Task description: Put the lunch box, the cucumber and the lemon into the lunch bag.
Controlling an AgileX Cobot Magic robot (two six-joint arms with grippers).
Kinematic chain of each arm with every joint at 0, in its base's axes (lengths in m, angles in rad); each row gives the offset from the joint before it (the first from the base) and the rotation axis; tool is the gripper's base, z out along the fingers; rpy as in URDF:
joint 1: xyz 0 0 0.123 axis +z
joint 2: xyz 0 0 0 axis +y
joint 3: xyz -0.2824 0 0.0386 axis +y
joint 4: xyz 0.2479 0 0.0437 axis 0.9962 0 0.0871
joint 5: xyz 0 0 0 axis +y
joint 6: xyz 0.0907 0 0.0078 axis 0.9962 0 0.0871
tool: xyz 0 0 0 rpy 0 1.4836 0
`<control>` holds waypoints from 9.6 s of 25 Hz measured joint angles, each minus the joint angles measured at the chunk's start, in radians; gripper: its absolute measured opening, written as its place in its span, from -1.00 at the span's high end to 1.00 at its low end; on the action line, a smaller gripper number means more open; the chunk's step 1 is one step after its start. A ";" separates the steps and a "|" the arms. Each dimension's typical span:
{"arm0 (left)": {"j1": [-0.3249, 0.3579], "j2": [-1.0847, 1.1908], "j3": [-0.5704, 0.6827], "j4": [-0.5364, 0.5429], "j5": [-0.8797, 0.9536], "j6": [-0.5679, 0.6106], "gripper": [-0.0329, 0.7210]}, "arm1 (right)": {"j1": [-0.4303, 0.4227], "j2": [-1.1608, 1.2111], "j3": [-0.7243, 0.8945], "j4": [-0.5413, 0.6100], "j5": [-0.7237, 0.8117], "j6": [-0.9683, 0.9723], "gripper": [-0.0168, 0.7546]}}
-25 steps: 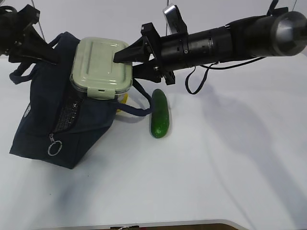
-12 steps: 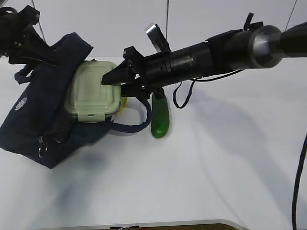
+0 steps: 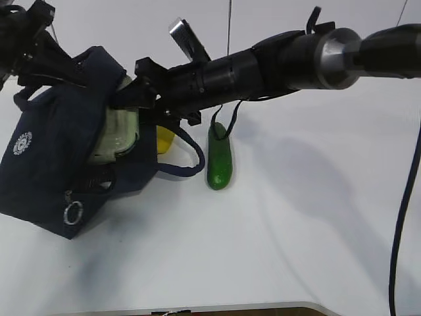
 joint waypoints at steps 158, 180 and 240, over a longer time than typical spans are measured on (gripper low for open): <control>0.079 0.000 -0.041 0.153 0.117 0.037 0.94 | -0.003 0.240 -0.725 -1.101 0.386 0.930 -0.01; 0.079 0.000 -0.041 0.151 0.118 0.037 0.94 | 0.057 0.094 -0.481 -0.745 0.388 0.718 -0.01; 0.080 0.000 -0.041 0.072 0.149 0.039 0.94 | 0.155 0.153 -0.242 -0.117 -0.081 0.295 -0.22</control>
